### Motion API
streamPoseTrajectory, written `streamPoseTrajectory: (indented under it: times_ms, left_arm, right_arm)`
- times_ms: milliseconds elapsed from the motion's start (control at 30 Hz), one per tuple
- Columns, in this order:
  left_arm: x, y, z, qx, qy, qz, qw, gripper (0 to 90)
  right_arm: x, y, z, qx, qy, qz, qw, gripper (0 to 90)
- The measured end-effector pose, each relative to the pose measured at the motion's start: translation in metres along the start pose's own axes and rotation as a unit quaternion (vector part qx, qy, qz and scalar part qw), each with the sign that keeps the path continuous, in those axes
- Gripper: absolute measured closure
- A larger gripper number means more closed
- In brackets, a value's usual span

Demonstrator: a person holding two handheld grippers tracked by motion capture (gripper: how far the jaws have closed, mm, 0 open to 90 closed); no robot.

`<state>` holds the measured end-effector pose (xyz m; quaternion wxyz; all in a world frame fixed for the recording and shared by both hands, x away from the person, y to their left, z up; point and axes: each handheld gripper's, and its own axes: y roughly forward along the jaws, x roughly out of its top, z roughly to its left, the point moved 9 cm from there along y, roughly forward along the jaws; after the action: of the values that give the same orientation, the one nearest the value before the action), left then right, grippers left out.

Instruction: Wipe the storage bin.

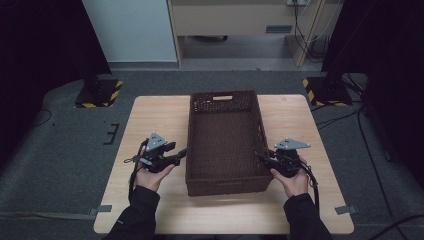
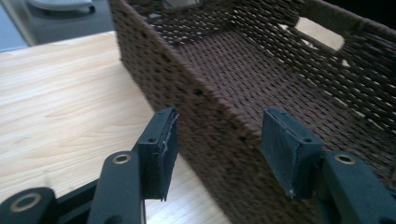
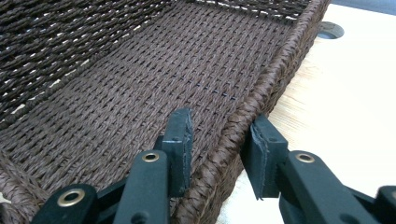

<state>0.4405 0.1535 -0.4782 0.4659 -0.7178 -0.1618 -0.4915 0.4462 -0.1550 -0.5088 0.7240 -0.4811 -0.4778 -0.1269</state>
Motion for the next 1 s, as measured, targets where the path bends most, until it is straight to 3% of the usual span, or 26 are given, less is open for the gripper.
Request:
streamPoseTrajectory:
  times_ms: [267, 400, 500, 600, 733, 900, 1000]
  left_arm:
    - [0.000, 0.001, 0.000, 0.003, -0.007, -0.001, 1.0000, 41.4]
    - [0.003, 0.002, -0.002, 0.018, 0.008, -0.001, 0.9998, 38.5]
    - [0.000, 0.009, -0.009, 0.016, 0.020, 0.013, 0.9996, 31.7]
    - [-0.006, 0.019, -0.015, 0.014, 0.032, 0.040, 0.9986, 31.2]
    - [-0.014, 0.028, -0.020, 0.023, 0.052, 0.076, 0.9955, 31.4]
    - [-0.017, 0.034, -0.026, 0.007, 0.052, 0.079, 0.9954, 31.4]
    - [-0.018, 0.034, -0.028, -0.004, 0.039, 0.079, 0.9961, 34.5]
  right_arm:
    - [0.000, -0.004, -0.002, -0.008, -0.008, -0.007, 0.9999, 57.1]
    - [-0.001, -0.008, -0.002, -0.009, -0.007, -0.008, 0.9999, 57.7]
    - [-0.002, -0.006, 0.000, -0.007, 0.000, -0.006, 1.0000, 62.5]
    - [-0.001, -0.004, 0.000, -0.008, -0.003, -0.002, 1.0000, 64.2]
    - [-0.001, -0.004, 0.001, -0.004, 0.003, 0.001, 1.0000, 64.6]
    - [0.000, -0.002, -0.002, -0.002, -0.002, -0.002, 1.0000, 65.4]
    - [0.001, -0.001, -0.003, 0.000, 0.002, -0.005, 1.0000, 65.7]
